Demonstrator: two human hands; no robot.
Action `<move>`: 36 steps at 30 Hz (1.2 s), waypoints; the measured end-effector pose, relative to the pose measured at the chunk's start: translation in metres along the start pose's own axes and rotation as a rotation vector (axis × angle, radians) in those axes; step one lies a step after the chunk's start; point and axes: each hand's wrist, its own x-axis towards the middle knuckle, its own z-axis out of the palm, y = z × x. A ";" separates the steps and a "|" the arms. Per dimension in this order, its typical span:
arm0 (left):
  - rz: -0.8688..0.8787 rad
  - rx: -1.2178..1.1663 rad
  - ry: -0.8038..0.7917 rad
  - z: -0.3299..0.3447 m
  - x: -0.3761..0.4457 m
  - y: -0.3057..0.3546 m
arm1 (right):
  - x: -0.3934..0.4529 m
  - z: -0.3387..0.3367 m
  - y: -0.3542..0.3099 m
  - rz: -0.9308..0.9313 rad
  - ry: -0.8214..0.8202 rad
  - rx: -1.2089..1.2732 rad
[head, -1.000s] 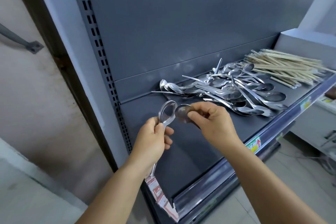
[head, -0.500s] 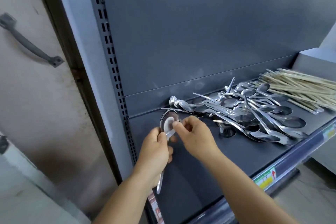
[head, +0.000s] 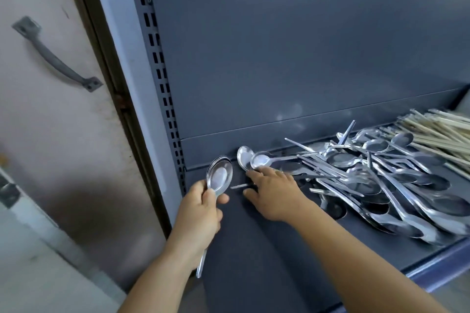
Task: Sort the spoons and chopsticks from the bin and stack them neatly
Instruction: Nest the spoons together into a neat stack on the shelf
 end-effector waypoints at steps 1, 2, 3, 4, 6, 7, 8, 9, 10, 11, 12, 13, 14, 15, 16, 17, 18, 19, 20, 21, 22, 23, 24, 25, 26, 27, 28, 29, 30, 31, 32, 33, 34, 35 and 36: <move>0.004 0.009 0.003 -0.001 0.001 0.000 | -0.011 0.002 0.001 -0.026 0.014 0.000; 0.008 0.019 0.006 -0.003 0.002 0.000 | -0.023 0.004 0.002 -0.051 0.031 0.000; 0.008 0.028 0.007 -0.003 0.002 0.000 | -0.035 0.005 0.003 -0.076 0.048 0.001; 0.006 0.034 0.005 -0.004 0.002 -0.001 | -0.046 0.006 0.004 -0.100 0.062 0.007; 0.002 0.044 -0.004 -0.004 0.002 -0.003 | -0.065 0.007 0.006 -0.150 0.070 0.019; 0.000 0.052 -0.011 -0.003 0.001 -0.005 | -0.073 0.007 0.007 -0.177 0.070 0.022; -0.003 0.060 -0.021 -0.002 0.001 -0.007 | -0.080 0.007 0.007 -0.201 0.069 0.029; -0.005 0.070 -0.033 -0.001 0.000 -0.009 | -0.086 0.007 0.007 -0.218 0.062 0.047; -0.008 0.084 -0.046 0.000 -0.002 -0.011 | -0.092 0.007 0.006 -0.227 0.056 0.079; -0.009 0.099 -0.058 0.002 -0.003 -0.013 | -0.096 0.006 0.005 -0.233 0.053 0.122; -0.009 0.106 -0.069 0.003 -0.004 -0.015 | -0.099 0.005 0.004 -0.241 0.054 0.176; -0.009 0.102 -0.077 0.004 -0.005 -0.016 | -0.101 0.002 0.002 -0.248 0.057 0.239; -0.011 0.092 -0.083 0.004 -0.006 -0.017 | -0.101 -0.001 0.000 -0.246 0.067 0.305; -0.013 0.082 -0.086 0.004 -0.007 -0.018 | -0.100 -0.004 -0.001 -0.232 0.095 0.364; -0.017 0.074 -0.088 0.003 -0.007 -0.018 | -0.097 -0.007 -0.001 -0.210 0.139 0.401; -0.020 0.067 -0.091 0.002 -0.007 -0.019 | -0.092 -0.010 -0.001 -0.186 0.185 0.412; -0.021 0.061 -0.093 0.001 -0.008 -0.019 | -0.084 -0.013 -0.001 -0.163 0.219 0.400; -0.022 0.056 -0.093 0.000 -0.008 -0.019 | -0.076 -0.015 0.000 -0.142 0.234 0.371; -0.023 0.051 -0.092 -0.001 -0.008 -0.019 | -0.066 -0.016 0.000 -0.121 0.227 0.328; -0.024 0.048 -0.091 -0.002 -0.008 -0.019 | -0.056 -0.017 0.001 -0.102 0.198 0.277; -0.024 0.048 -0.092 -0.002 -0.008 -0.019 | -0.047 -0.017 0.002 -0.093 0.152 0.225; -0.022 0.049 -0.095 -0.002 -0.008 -0.019 | -0.038 -0.017 0.003 -0.099 0.094 0.173; -0.018 0.049 -0.098 -0.002 -0.008 -0.019 | -0.030 -0.017 0.004 -0.116 0.034 0.129; -0.016 0.047 -0.100 -0.001 -0.008 -0.019 | -0.024 -0.017 0.005 -0.131 -0.020 0.101; -0.017 0.045 -0.100 -0.001 -0.008 -0.019 | -0.020 -0.017 0.005 -0.137 -0.059 0.093; -0.020 0.044 -0.099 -0.001 -0.008 -0.019 | -0.017 -0.017 0.006 -0.130 -0.077 0.097; -0.022 0.045 -0.098 -0.001 -0.008 -0.019 | -0.015 -0.017 0.007 -0.116 -0.073 0.105; -0.024 0.044 -0.098 -0.002 -0.008 -0.019 | -0.014 -0.017 0.007 -0.098 -0.054 0.115; -0.026 0.043 -0.101 -0.002 -0.008 -0.018 | -0.014 -0.015 0.008 -0.078 -0.023 0.127; -0.028 0.040 -0.106 -0.001 -0.008 -0.018 | -0.015 -0.014 0.009 -0.059 0.013 0.142; -0.027 0.038 -0.110 -0.001 -0.007 -0.017 | -0.015 -0.013 0.011 -0.042 0.053 0.157; -0.026 0.036 -0.114 -0.001 -0.007 -0.016 | -0.017 -0.013 0.012 -0.026 0.101 0.170; -0.023 0.038 -0.117 0.000 -0.007 -0.015 | -0.018 -0.014 0.014 -0.009 0.161 0.183; -0.020 0.042 -0.122 0.000 -0.006 -0.014 | -0.020 -0.015 0.015 0.013 0.235 0.195; -0.017 0.044 -0.127 0.001 -0.005 -0.012 | -0.022 -0.017 0.017 0.037 0.318 0.212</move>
